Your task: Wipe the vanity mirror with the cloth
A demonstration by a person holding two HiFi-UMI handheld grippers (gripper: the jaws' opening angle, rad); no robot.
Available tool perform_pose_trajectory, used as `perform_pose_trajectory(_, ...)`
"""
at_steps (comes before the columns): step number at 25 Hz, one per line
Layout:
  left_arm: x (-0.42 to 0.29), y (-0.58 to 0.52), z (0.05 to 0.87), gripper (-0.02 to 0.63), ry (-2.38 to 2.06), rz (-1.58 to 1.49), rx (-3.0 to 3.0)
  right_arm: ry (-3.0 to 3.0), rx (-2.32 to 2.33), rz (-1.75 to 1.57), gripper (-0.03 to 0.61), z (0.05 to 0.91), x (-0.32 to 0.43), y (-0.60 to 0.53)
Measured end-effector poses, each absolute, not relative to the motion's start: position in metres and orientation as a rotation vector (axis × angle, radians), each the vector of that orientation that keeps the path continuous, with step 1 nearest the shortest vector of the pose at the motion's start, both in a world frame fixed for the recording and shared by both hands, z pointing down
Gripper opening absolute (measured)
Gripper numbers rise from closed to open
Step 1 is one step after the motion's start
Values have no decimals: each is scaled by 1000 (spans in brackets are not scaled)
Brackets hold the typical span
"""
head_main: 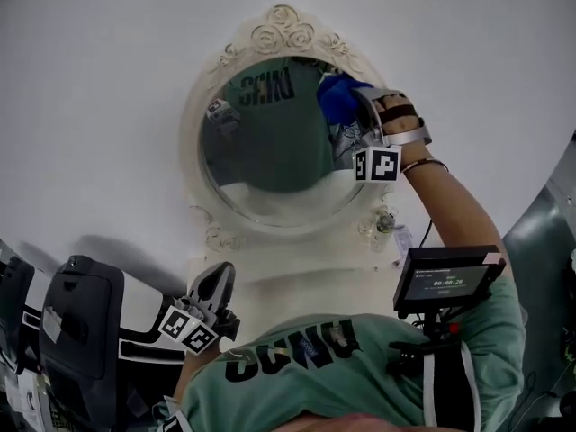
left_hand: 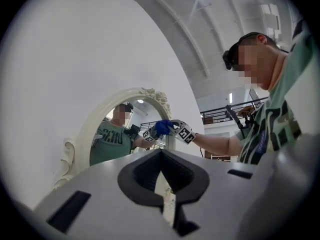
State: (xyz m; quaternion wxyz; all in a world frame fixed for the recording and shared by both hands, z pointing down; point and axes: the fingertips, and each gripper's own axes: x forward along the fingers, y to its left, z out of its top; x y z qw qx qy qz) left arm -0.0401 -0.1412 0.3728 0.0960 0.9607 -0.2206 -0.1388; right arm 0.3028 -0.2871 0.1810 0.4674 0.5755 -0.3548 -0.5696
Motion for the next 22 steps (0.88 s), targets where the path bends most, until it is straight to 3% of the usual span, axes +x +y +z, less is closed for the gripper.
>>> perform_pose_trajectory(22, -26, -146, 380, 9, -616, -358, 2844, -795, 1472, -1358, 49, 201, 321, -279)
